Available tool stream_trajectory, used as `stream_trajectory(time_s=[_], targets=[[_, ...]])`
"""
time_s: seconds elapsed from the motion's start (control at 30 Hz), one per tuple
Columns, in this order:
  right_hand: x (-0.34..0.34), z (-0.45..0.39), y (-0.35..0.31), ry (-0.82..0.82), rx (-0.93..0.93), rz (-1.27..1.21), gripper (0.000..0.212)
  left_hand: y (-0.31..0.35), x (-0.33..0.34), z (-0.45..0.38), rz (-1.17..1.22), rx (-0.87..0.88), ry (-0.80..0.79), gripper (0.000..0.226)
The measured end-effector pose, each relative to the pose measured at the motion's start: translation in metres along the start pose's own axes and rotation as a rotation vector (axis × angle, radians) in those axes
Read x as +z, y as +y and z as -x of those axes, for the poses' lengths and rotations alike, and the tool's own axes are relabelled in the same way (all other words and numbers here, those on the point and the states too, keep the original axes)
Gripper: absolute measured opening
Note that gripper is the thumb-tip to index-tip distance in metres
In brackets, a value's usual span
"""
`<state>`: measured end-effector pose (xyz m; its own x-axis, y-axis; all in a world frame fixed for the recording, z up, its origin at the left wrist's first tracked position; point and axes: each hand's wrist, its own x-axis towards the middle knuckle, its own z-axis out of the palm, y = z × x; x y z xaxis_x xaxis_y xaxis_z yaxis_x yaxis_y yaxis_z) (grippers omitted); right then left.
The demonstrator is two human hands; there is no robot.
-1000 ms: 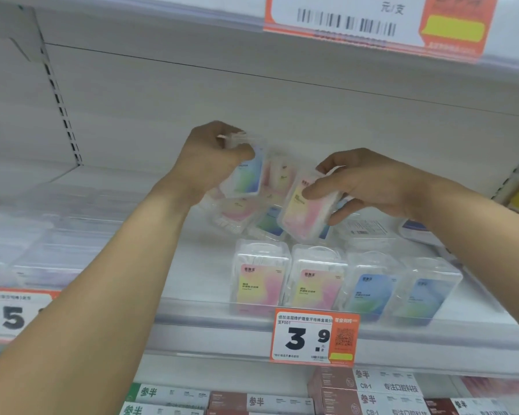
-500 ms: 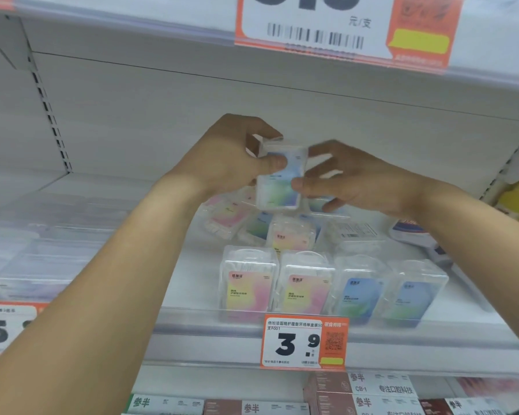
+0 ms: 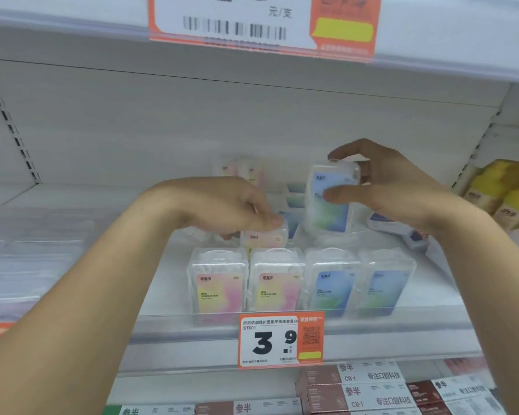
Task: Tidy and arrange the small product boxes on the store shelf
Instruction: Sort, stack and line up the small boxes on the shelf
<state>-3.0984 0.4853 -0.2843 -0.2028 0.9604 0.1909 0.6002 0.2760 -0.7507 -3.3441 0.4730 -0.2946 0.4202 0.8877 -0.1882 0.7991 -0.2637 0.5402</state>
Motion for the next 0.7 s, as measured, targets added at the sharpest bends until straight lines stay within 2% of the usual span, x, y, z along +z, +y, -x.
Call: stream_trajectory(time_s=[0.2, 0.3, 0.37, 0.47, 0.7], targets=[[0.002, 0.004, 0.009, -0.188, 0.04, 0.216, 0.037, 0.001, 0.002, -0.005, 0.035, 0.068, -0.054, 0.031], [0.002, 0.004, 0.013, -0.371, 0.074, 0.198, 0.032, -0.001, 0.005, -0.008, 0.036, 0.102, -0.091, 0.031], [0.006, 0.003, 0.017, -0.473, 0.087, 0.177, 0.038, -0.001, 0.007, -0.01, 0.014, 0.095, -0.106, 0.034], [0.008, 0.001, 0.023, -0.515, 0.084, 0.149, 0.052, 0.0, 0.008, -0.011, 0.03, 0.082, -0.135, 0.042], [0.005, 0.0, 0.026, -0.584, 0.095, 0.1, 0.052, -0.002, 0.009, -0.01, 0.051, 0.122, -0.184, 0.043]])
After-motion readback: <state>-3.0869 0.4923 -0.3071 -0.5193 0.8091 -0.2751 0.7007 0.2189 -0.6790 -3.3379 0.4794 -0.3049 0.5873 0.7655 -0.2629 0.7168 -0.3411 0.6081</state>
